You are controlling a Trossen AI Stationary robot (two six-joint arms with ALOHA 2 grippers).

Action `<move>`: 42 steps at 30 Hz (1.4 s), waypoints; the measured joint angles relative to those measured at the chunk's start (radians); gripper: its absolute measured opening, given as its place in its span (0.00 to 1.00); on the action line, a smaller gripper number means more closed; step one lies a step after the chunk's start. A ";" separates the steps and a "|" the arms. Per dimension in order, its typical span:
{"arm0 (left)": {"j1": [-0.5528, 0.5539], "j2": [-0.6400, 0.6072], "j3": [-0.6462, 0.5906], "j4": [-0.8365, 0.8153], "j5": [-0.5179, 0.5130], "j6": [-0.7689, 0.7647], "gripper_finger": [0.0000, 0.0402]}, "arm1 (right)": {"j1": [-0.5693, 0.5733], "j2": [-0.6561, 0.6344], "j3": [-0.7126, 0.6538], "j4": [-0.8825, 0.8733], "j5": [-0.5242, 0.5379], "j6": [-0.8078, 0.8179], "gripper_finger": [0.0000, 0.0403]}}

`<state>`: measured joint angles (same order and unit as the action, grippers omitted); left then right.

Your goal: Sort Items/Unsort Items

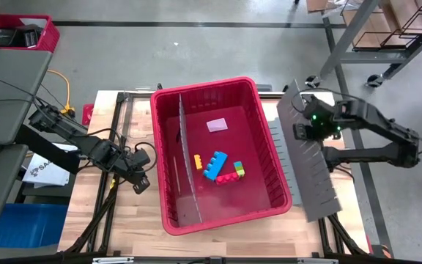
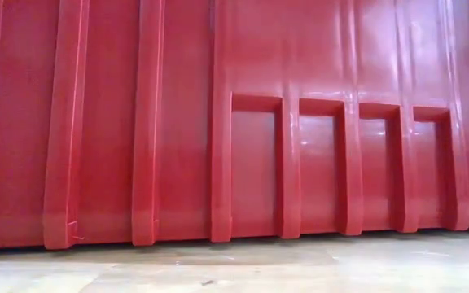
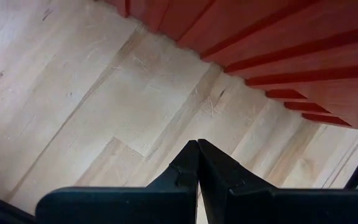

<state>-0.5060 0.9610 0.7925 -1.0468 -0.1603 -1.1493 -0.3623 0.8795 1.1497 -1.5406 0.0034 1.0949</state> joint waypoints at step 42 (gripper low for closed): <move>0.002 0.001 0.000 -0.002 -0.122 0.053 0.00 | 0.287 0.112 0.240 0.588 0.306 -0.140 0.37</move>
<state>-0.5045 0.9623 0.7925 -1.0489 -0.2823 -1.0963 -0.0756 0.9912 1.3897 -0.9523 0.3091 0.9548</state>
